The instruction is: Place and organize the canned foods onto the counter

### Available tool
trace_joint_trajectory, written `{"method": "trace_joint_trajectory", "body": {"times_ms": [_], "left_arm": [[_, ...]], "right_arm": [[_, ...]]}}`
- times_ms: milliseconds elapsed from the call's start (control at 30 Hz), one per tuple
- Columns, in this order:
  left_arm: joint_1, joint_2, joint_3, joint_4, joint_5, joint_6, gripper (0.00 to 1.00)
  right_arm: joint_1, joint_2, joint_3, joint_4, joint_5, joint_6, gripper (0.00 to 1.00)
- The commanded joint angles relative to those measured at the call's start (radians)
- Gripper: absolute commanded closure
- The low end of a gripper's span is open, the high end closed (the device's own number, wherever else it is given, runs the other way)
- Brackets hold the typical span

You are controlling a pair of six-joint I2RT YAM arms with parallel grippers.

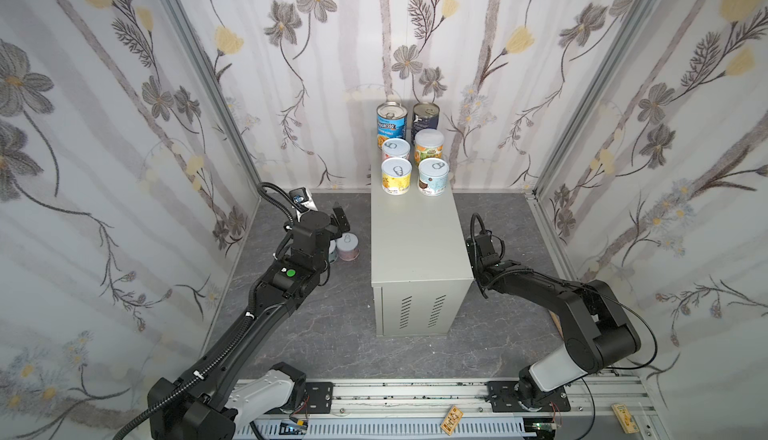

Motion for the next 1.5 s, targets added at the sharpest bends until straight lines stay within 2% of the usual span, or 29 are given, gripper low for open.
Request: {"method": "trace_joint_trajectory", "body": {"times_ms": [0, 267, 433, 667, 1267, 1467], "left_arm": [[0.001, 0.003, 0.003, -0.006, 0.009, -0.003, 0.00], [0.005, 0.009, 0.005, -0.008, 0.017, 0.000, 0.00], [0.005, 0.023, 0.009, -0.004, 0.030, -0.005, 0.00], [0.006, 0.037, 0.016, -0.006, 0.043, -0.003, 0.00], [0.008, 0.021, 0.000, -0.018, 0.040, 0.002, 0.00], [0.008, 0.017, -0.003, -0.021, 0.038, 0.003, 0.00]], "right_arm": [[0.001, 0.006, 0.000, 0.008, 0.033, 0.018, 0.07], [0.001, -0.081, -0.102, 0.025, 0.089, 0.064, 0.12], [0.000, -0.097, -0.138, 0.092, 0.022, 0.029, 0.08], [0.001, -0.052, -0.129, 0.148, 0.055, 0.019, 0.04], [0.001, -0.035, -0.105, 0.115, 0.081, 0.016, 0.20], [0.000, -0.033, -0.100, 0.102, 0.081, 0.015, 0.21]]}}
